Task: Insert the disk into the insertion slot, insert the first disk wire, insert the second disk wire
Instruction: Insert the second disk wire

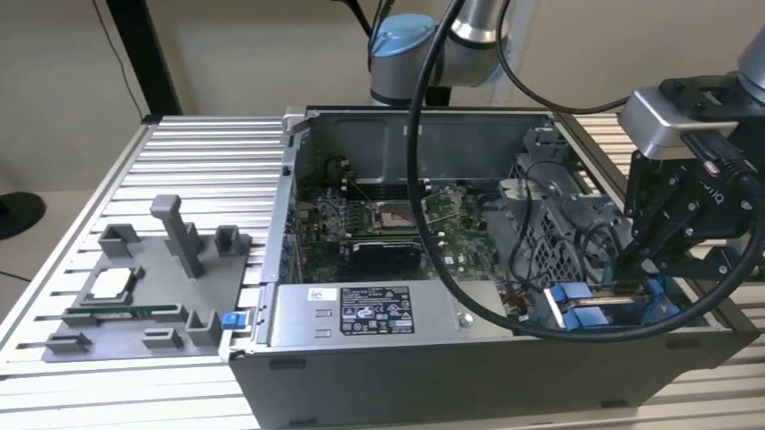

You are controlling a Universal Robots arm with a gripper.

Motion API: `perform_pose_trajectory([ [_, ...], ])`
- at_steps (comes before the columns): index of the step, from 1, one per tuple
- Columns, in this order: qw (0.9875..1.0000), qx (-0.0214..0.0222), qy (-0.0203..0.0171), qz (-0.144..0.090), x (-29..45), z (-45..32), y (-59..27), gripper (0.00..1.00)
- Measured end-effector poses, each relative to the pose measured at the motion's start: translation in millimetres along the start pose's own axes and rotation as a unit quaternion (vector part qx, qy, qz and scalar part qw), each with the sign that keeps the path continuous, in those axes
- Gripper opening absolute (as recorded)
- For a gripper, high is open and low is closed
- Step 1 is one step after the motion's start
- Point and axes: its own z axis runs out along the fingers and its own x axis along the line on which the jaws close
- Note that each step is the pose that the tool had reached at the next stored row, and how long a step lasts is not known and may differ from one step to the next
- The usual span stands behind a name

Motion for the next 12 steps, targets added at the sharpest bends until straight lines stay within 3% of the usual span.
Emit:
perform_pose_trajectory([
  [12, 1.0, 0.0007, 0.0004, 0.0, 0.1, 1.8, 0.0, 0.0],
])
